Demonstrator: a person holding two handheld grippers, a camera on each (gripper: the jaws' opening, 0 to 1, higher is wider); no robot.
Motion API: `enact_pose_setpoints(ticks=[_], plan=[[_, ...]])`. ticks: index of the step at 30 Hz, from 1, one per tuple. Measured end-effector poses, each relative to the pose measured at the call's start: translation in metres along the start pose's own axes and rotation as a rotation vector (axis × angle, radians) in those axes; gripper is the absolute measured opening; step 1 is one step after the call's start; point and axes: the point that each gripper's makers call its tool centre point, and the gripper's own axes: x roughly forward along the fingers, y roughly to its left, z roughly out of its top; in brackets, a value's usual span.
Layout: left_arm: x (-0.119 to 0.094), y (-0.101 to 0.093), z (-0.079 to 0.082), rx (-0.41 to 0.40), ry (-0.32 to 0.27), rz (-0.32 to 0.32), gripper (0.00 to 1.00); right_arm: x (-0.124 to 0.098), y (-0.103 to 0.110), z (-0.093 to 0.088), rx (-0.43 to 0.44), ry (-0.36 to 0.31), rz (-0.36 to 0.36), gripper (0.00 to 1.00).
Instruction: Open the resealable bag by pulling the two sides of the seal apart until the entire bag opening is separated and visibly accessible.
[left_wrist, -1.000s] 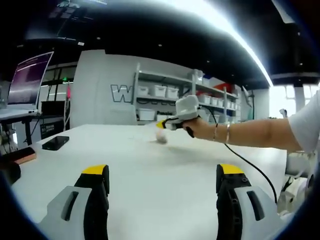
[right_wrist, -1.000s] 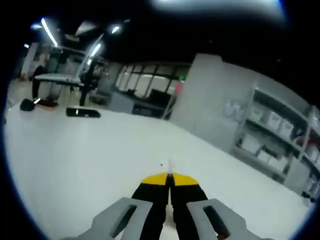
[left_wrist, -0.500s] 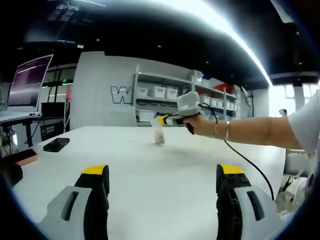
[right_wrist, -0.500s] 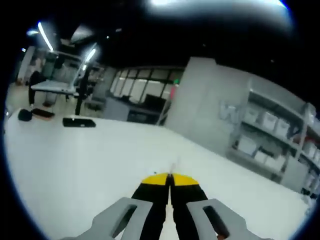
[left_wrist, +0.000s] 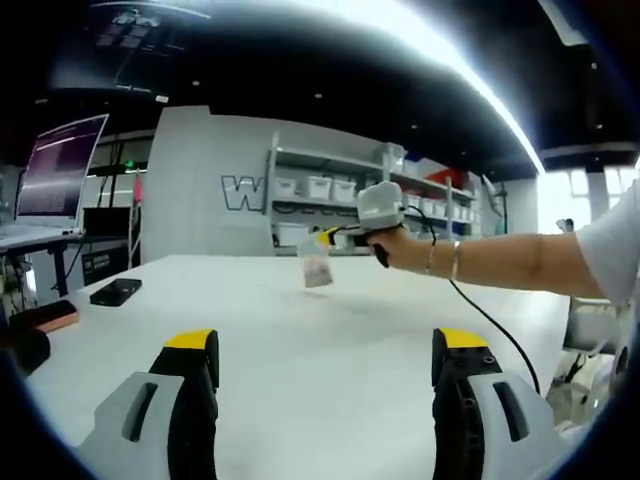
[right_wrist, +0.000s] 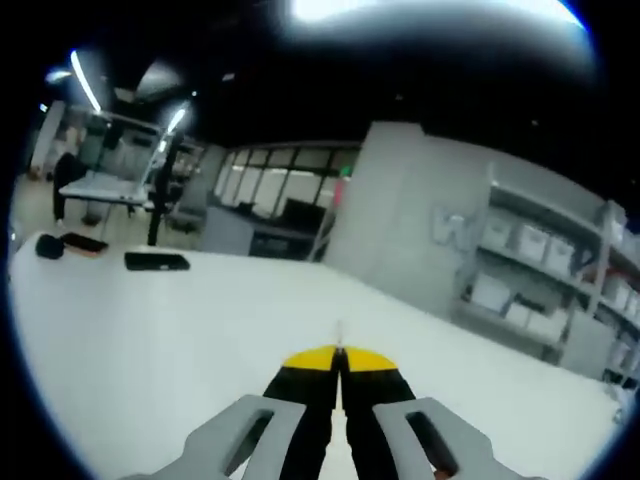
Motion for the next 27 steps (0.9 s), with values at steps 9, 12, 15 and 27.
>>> enact_pose_setpoints(ticks=[9, 12, 15, 27], plan=[[-0.004, -0.002, 0.005, 0.004, -0.009, 0.0, 0.87, -0.006, -0.001, 0.004, 0.014, -0.003, -0.006, 0.0], [-0.005, -0.002, 0.007, 0.005, -0.012, 0.0, 0.87, -0.007, 0.001, 0.005, 0.014, -0.004, -0.003, 0.0], [-0.005, -0.003, 0.007, 0.005, -0.012, 0.0, 0.87, -0.008, 0.002, 0.005, 0.012, -0.003, -0.001, 0.0], [-0.006, -0.007, 0.01, 0.012, -0.014, -0.006, 0.87, -0.016, 0.0, 0.009, 0.021, -0.015, -0.001, 0.0]])
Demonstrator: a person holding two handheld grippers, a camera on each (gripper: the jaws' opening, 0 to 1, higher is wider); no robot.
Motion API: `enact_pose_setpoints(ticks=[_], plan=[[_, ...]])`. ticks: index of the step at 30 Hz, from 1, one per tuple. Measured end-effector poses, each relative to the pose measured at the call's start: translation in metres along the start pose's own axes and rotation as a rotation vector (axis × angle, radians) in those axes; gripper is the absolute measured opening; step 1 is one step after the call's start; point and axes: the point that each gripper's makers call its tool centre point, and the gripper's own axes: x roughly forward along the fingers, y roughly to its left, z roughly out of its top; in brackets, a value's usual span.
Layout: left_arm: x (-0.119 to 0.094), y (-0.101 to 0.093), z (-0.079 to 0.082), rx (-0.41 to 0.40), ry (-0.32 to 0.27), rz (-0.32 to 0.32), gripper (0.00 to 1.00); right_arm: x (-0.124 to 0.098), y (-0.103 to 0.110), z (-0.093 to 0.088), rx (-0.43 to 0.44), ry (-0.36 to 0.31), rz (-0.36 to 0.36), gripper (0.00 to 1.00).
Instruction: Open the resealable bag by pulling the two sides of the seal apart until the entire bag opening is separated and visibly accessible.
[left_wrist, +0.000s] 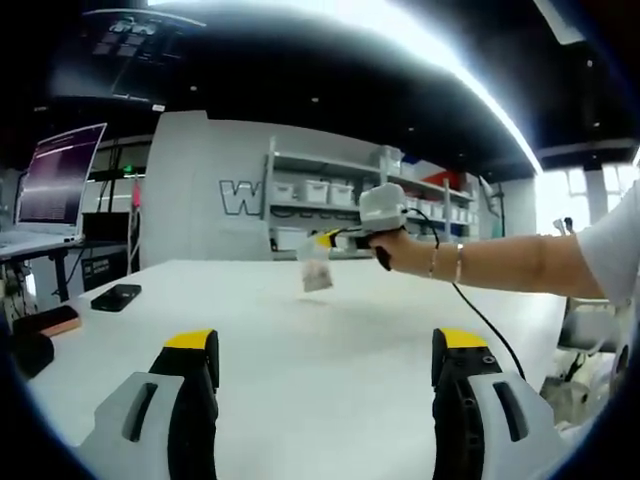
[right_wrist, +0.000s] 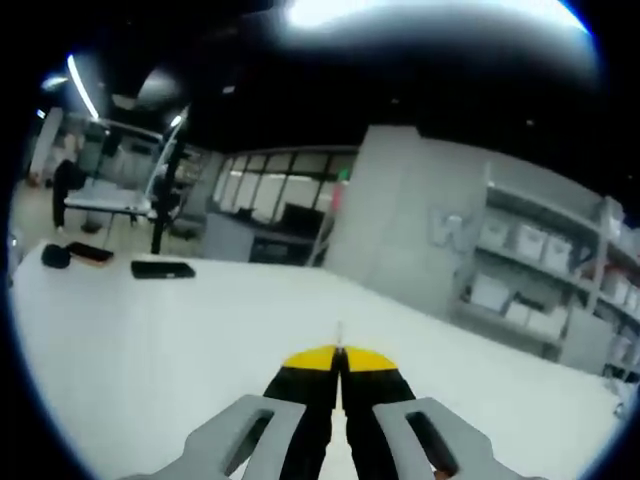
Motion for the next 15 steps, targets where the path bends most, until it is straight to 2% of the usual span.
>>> enact_pose_setpoints(ticks=[15], plan=[[-0.003, -0.009, 0.005, 0.009, -0.01, -0.011, 0.87, -0.02, 0.0, 0.003, 0.011, -0.015, 0.002, 0.0]])
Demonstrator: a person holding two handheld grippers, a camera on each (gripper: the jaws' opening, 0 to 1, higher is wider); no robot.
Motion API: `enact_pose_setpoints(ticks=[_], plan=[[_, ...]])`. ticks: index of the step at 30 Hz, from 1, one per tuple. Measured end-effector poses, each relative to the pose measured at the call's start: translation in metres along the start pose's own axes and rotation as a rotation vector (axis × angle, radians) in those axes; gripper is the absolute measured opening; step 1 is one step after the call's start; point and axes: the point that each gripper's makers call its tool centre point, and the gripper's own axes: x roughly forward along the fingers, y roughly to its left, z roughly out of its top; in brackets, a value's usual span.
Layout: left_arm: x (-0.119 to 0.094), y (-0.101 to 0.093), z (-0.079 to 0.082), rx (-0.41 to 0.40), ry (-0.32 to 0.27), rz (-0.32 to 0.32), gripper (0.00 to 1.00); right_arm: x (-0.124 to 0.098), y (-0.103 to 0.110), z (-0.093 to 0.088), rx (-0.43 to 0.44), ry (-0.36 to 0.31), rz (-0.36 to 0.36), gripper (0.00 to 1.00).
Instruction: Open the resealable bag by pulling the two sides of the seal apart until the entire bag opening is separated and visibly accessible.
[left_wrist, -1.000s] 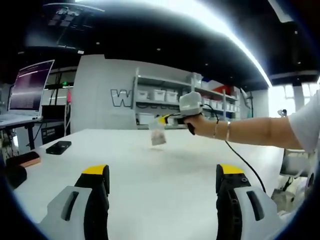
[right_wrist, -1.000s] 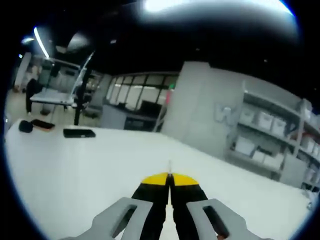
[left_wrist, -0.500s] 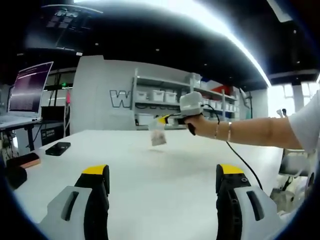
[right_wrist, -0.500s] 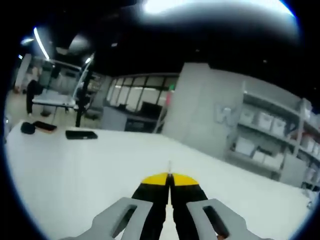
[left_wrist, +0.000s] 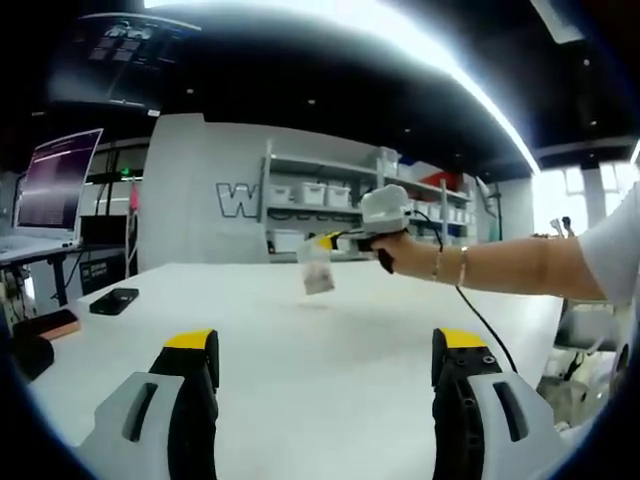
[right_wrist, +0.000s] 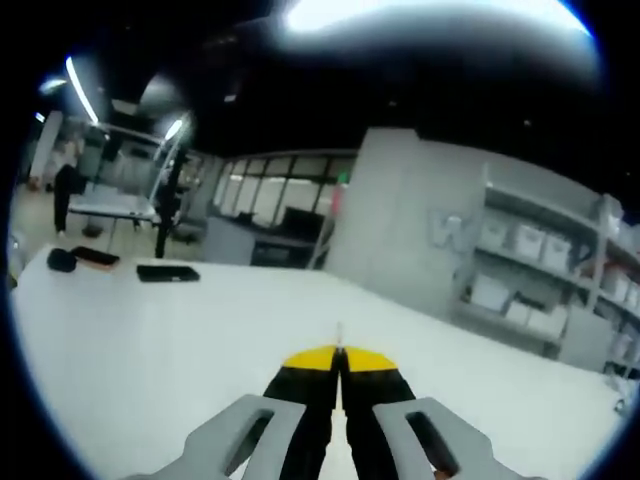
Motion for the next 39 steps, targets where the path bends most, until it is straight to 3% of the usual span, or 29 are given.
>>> enact_pose_setpoints(ticks=[39], plan=[[-0.008, -0.019, 0.005, 0.02, -0.008, -0.026, 0.86, -0.052, 0.001, -0.001, 0.027, -0.039, 0.007, 0.0]])
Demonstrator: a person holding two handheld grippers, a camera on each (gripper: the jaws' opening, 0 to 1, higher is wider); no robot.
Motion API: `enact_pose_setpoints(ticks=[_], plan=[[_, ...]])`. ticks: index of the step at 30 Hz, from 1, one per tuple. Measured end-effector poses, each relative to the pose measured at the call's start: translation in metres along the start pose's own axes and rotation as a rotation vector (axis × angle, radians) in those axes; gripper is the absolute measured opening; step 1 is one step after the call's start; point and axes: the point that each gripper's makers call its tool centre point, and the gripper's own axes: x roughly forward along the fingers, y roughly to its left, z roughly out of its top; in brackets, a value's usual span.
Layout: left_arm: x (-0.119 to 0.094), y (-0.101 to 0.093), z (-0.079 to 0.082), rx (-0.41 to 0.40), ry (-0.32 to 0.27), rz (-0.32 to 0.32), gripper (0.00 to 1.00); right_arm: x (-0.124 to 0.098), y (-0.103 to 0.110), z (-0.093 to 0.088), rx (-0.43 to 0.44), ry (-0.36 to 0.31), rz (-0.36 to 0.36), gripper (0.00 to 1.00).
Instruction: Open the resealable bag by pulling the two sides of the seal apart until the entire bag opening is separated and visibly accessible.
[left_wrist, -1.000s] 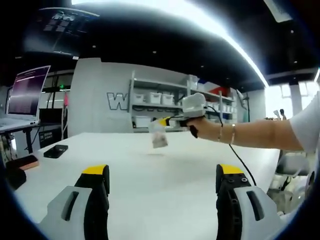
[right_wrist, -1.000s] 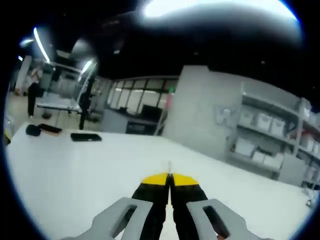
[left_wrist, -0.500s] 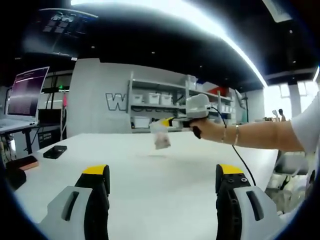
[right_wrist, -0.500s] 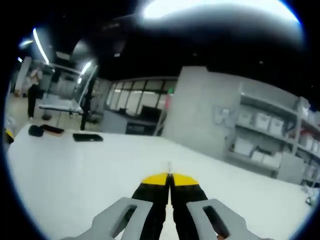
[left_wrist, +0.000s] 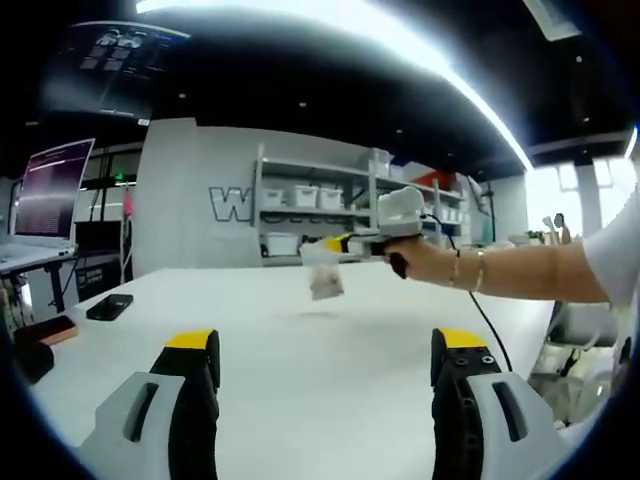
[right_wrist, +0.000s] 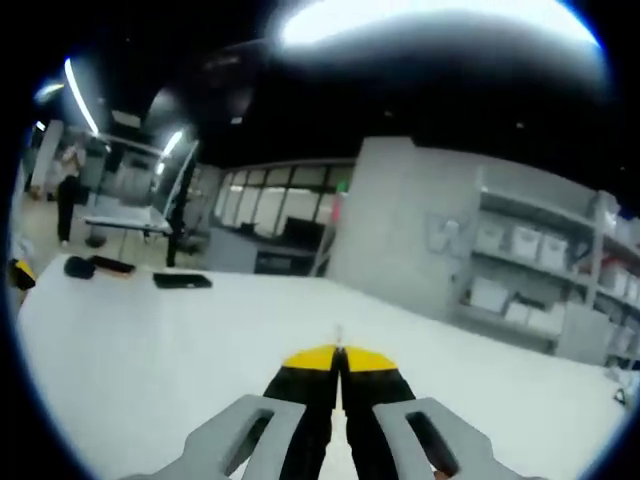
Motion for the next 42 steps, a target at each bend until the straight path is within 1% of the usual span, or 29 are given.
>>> enact_pose_setpoints(ticks=[5, 12, 18, 25, 30, 35, 42], plan=[[0.002, -0.005, 0.002, 0.003, -0.006, -0.006, 0.86, -0.009, 0.002, 0.003, 0.007, -0.015, 0.002, 0.0], [0.006, -0.017, 0.001, 0.011, 0.004, -0.03, 0.86, -0.021, 0.006, 0.004, 0.002, -0.024, 0.016, 0.0], [0.005, -0.018, 0.003, 0.018, 0.001, -0.027, 0.86, -0.029, 0.01, 0.007, 0.008, -0.041, 0.026, 0.0], [0.005, -0.02, 0.0, 0.021, 0.016, -0.03, 0.86, -0.036, 0.019, 0.007, 0.013, -0.055, 0.046, 0.0], [0.004, -0.018, 0.003, 0.024, 0.011, -0.02, 0.86, -0.039, 0.022, 0.008, 0.021, -0.063, 0.054, 0.0], [0.005, -0.019, 0.001, 0.026, 0.019, -0.025, 0.86, -0.043, 0.026, 0.009, 0.023, -0.069, 0.063, 0.0], [0.006, -0.02, 0.002, 0.025, 0.019, -0.029, 0.86, -0.054, 0.033, 0.01, 0.029, -0.08, 0.074, 0.0]])
